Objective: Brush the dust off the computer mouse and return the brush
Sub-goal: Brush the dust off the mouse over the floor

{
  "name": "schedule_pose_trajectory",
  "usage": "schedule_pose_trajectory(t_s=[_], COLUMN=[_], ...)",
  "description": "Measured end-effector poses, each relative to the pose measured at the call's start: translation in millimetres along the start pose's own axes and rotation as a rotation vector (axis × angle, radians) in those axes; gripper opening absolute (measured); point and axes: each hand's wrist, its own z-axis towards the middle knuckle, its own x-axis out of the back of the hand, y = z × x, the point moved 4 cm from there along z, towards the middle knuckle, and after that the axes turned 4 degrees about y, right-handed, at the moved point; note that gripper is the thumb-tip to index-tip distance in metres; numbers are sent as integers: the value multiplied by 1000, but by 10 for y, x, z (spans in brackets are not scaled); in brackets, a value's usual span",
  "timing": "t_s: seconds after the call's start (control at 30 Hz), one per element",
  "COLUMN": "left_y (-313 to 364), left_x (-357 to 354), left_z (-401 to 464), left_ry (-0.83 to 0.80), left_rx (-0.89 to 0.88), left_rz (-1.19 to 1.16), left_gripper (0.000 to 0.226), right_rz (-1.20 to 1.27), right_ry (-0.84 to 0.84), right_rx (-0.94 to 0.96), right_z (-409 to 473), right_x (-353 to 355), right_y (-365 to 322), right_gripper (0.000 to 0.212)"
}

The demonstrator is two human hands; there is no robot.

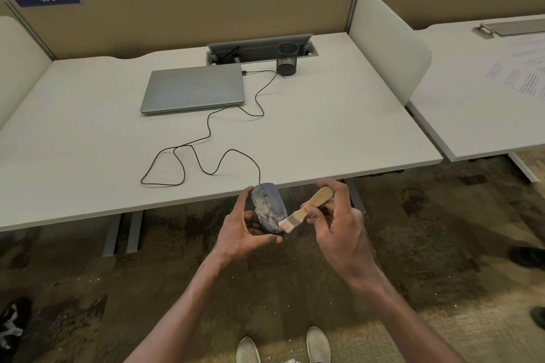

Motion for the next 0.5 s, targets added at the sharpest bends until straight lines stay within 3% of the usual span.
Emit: schedule_pose_trajectory(t_s=[0.37, 0.5], left_y=[-6, -43], left_x=[-17, 7], left_z=[-15, -8], left_ry=[-16, -12], left_rx=[-12, -14], left_rz=[-18, -30], left_gripper=[128, 128], right_rz=[15, -10], right_ry=[-54, 8], right_rx=[31, 32], right_z=[-86, -86], right_x=[-71, -25], right_y=[61, 108], right_gripper=[44, 40])
